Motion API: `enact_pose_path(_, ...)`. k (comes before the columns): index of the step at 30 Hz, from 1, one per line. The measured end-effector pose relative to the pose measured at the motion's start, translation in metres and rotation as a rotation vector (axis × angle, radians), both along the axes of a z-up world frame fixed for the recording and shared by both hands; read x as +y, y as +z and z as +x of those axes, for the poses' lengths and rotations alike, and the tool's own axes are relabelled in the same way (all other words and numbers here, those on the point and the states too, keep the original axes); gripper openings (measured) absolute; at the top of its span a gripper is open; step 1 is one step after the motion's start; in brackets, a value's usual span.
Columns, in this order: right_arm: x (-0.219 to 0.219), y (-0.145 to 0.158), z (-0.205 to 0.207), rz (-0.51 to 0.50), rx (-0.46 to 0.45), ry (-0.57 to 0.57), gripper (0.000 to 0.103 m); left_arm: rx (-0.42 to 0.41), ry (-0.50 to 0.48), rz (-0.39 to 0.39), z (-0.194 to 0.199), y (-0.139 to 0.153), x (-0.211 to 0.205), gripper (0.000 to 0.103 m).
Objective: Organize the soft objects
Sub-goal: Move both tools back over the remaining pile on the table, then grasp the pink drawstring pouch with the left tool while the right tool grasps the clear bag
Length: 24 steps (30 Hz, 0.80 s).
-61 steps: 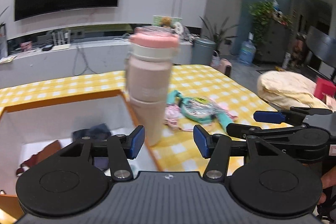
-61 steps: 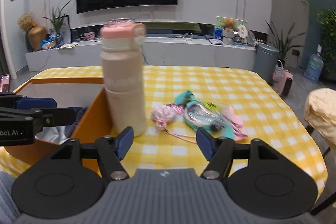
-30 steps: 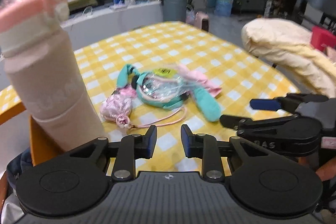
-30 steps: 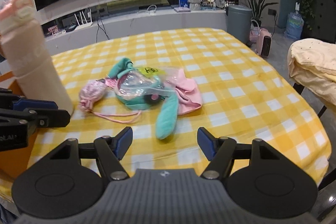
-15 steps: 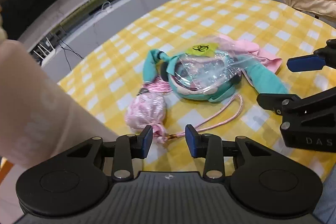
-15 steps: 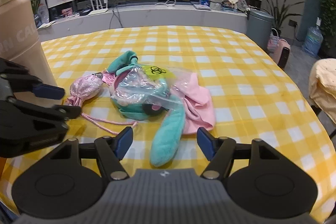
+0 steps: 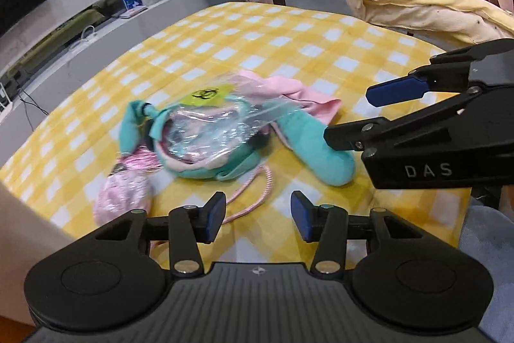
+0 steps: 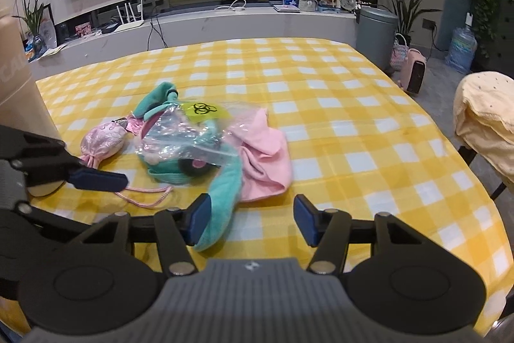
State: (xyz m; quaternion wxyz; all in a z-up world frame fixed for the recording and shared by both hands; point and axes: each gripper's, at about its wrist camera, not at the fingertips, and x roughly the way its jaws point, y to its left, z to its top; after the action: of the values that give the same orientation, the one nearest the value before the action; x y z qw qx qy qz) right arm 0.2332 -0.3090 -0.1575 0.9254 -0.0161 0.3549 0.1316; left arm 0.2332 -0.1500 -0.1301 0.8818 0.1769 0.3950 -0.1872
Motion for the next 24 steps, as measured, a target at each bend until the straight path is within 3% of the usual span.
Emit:
enact_pose_path(3,-0.002,-0.001,-0.002,-0.008,0.002,-0.004,0.057,-0.001,0.029,-0.013,0.005,-0.004,-0.002,0.045)
enact_pose_path(7,-0.001,-0.001,-0.005,-0.013,0.001,-0.005,0.057,0.000,0.070,-0.020,0.009,-0.004,-0.003,0.006)
enact_pose_path(8,-0.001,-0.001,-0.005,-0.013,0.002,-0.005,0.057,0.007,0.074,-0.021,0.009,-0.004,-0.002,0.002)
enact_pose_path(12,0.001,0.000,-0.008,-0.007,-0.001,-0.003,0.057,0.003,0.072,-0.053,-0.001,0.007,0.004,0.002)
enact_pose_path(21,-0.004,0.007,-0.024,0.001,-0.010,-0.023,0.057,0.014,-0.019,-0.230,-0.059,0.058,0.003,0.002)
enact_pose_path(24,-0.006,0.009,-0.031,0.003,-0.008,-0.023,0.057,0.004,-0.014,-0.235,-0.070,0.064,0.005,0.002)
